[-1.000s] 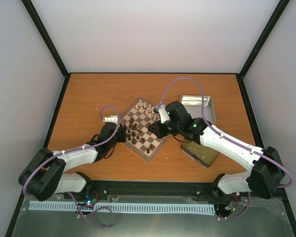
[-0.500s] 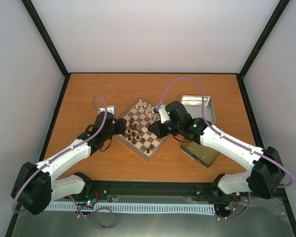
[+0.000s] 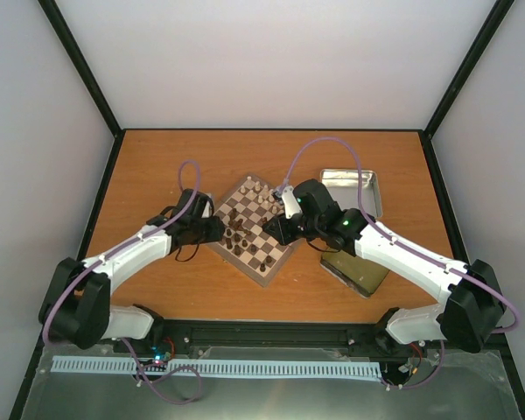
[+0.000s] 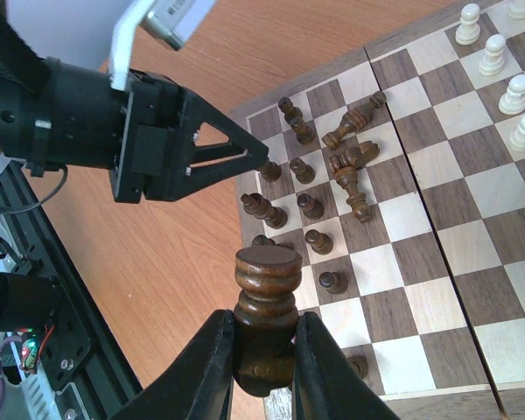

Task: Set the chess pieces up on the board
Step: Place the chess piece on the chessboard.

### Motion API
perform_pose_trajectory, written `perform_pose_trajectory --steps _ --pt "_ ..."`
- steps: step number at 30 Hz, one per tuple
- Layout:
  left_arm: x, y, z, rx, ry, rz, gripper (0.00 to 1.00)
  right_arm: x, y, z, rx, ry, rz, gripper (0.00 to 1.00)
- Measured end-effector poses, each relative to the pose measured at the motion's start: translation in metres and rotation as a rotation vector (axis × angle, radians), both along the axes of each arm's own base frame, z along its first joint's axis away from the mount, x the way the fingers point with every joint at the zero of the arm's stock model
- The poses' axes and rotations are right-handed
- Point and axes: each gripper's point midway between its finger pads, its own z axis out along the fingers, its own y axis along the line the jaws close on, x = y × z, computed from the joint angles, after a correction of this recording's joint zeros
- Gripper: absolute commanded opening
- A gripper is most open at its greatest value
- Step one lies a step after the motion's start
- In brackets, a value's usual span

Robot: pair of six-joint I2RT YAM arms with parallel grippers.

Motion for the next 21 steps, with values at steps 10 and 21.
perform_pose_trajectory --steps 10,21 --pt "-0.007 -0.001 -0.023 0.022 0.083 -0.020 0.22 0.000 0.000 0.000 0.001 0.002 -0.001 0.14" --pt "-0.008 -0.003 -0.025 0.015 0.092 -0.030 0.25 0.000 0.000 -0.001 0.001 0.006 0.000 0.14"
